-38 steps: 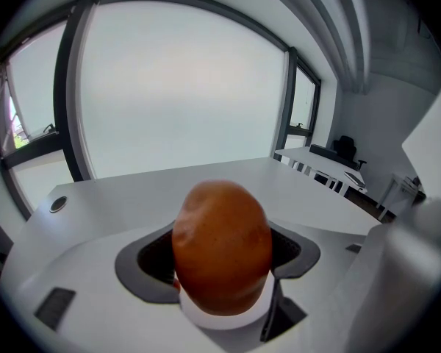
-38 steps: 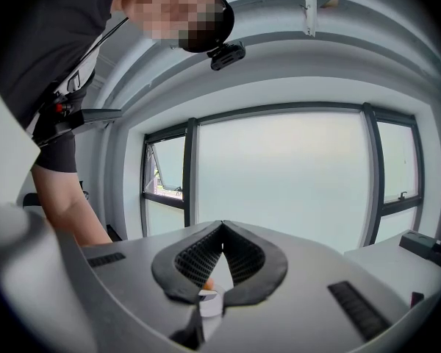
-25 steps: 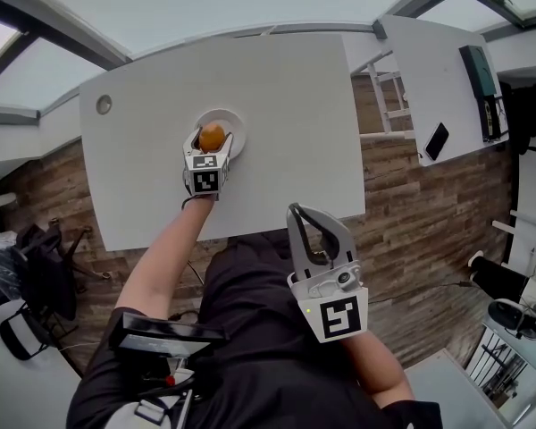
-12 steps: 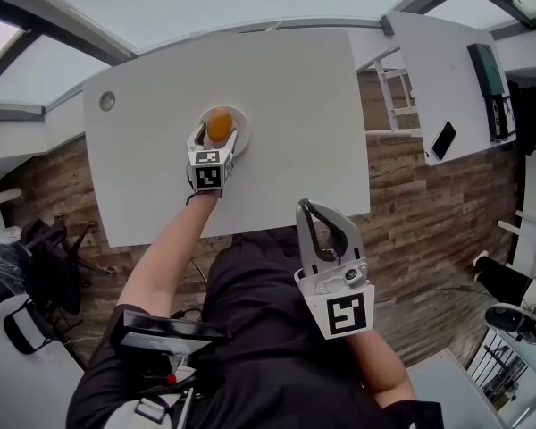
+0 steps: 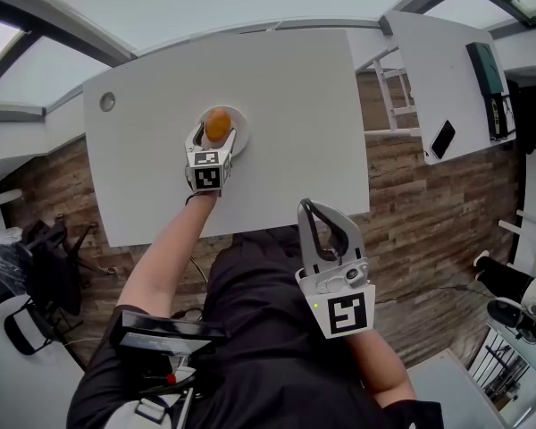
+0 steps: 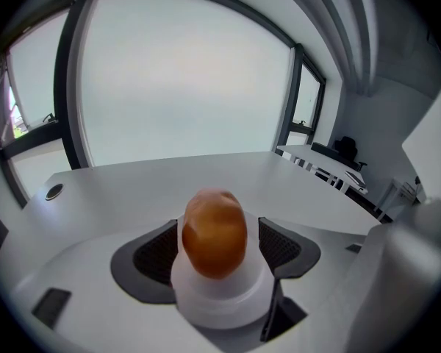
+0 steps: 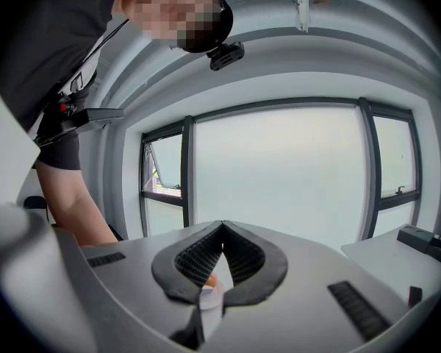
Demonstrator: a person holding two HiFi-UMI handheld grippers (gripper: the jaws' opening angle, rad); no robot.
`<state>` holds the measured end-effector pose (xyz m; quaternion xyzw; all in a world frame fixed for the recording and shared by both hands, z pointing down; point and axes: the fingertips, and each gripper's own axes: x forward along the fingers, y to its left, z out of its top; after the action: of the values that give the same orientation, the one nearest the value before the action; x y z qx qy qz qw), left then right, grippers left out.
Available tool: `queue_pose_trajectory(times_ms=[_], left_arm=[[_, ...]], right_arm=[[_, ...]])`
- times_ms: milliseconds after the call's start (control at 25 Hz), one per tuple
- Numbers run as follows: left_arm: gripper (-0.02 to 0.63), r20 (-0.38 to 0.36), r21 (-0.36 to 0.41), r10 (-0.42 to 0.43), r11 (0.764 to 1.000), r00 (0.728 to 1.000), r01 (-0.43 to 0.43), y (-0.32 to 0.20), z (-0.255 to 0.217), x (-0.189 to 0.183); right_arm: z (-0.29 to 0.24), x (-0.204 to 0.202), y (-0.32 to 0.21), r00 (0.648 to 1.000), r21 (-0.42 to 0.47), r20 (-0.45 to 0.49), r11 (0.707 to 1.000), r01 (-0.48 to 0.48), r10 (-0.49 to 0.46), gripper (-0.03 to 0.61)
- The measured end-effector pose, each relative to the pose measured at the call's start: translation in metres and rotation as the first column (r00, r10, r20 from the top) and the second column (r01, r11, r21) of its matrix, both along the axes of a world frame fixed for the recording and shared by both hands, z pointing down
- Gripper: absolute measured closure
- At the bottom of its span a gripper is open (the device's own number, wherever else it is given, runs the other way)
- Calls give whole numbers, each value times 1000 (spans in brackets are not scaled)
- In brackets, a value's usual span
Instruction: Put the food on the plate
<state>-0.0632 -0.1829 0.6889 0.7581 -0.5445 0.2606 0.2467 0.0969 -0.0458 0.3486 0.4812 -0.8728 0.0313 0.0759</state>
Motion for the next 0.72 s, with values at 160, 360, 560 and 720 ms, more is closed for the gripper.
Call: queue_pose_trajectory(times_ms=[160, 360, 560, 720], left_arm=[[281, -13, 19, -4, 1000, 1000, 5, -1, -8, 1], [281, -29, 31, 1, 1000, 1000, 0, 4, -19, 8], [281, -23, 52, 22, 998, 999, -21, 13, -31, 9], [281, -27, 59, 17, 998, 1000, -15, 22, -39, 7]], right_arm=[[2, 0, 4, 1000, -1, 1, 1000, -1, 1, 572], [0, -1, 12, 1000, 3, 8, 1000, 1, -1, 572], [-3, -4, 24, 1000, 14, 13, 1000, 7, -7, 572], [-6, -4, 33, 1000, 24, 16, 1000, 5, -6, 572]])
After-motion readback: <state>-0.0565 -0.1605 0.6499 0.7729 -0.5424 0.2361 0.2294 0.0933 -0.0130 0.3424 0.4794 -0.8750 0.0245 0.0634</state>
